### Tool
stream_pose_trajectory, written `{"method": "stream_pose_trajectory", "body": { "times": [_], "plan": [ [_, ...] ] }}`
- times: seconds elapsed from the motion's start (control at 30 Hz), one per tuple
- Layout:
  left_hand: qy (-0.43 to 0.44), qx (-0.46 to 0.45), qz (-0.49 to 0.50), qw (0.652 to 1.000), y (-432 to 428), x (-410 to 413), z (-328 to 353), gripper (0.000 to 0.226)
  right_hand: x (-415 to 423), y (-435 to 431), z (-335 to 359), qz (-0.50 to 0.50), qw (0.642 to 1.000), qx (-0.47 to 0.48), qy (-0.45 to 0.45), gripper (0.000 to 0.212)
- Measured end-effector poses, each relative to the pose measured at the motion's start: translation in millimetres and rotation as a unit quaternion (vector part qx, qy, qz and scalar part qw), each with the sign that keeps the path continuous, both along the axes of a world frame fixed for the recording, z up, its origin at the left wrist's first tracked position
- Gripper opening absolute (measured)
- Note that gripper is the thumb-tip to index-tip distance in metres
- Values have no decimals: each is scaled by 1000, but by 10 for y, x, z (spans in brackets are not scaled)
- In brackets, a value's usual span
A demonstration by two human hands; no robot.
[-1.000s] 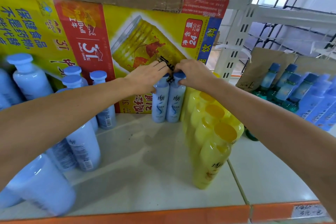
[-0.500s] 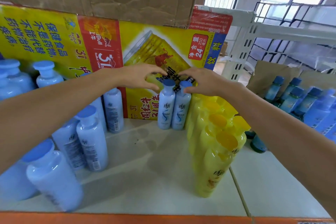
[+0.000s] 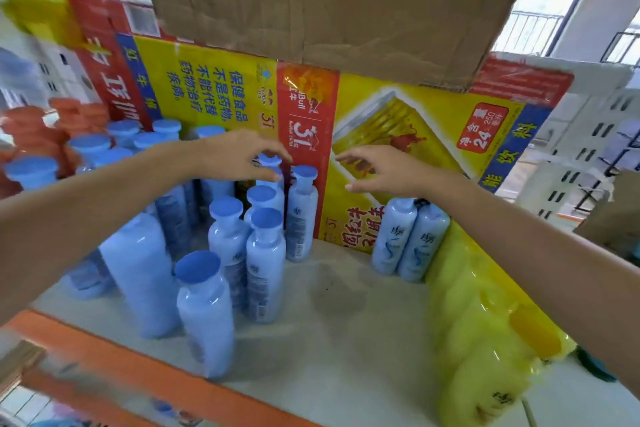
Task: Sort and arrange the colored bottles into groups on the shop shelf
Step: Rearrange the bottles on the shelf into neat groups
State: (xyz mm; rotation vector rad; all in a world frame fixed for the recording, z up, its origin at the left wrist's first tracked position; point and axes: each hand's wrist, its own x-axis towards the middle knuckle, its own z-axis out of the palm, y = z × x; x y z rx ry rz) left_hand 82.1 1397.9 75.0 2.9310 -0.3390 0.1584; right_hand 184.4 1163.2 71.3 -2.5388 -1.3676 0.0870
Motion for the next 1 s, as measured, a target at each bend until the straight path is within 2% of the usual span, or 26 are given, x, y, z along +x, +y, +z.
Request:
{"method": "stream_pose_trajectory", "body": {
  "times": [0.13, 0.33, 0.43, 0.6, 1.0],
  "plan": [
    [26, 29, 48, 998, 189, -19, -90, 40, 13, 368, -76, 14, 999, -32, -19, 57],
    [37, 26, 63, 997, 185, 145, -213, 39, 54, 754, -199, 12, 997, -70, -37, 61],
    [49, 26, 55, 997, 184, 232, -222, 41, 75, 836, -216, 6, 996, -69, -57, 53],
    [45, 54, 36, 997, 154, 311, -213, 39, 24, 867, -187, -6, 997, -47, -61, 41],
    [27, 38, -7, 999, -52, 368, -17, 36, -113, 504, 77, -26, 998, -32, -39, 39]
  ]
}}
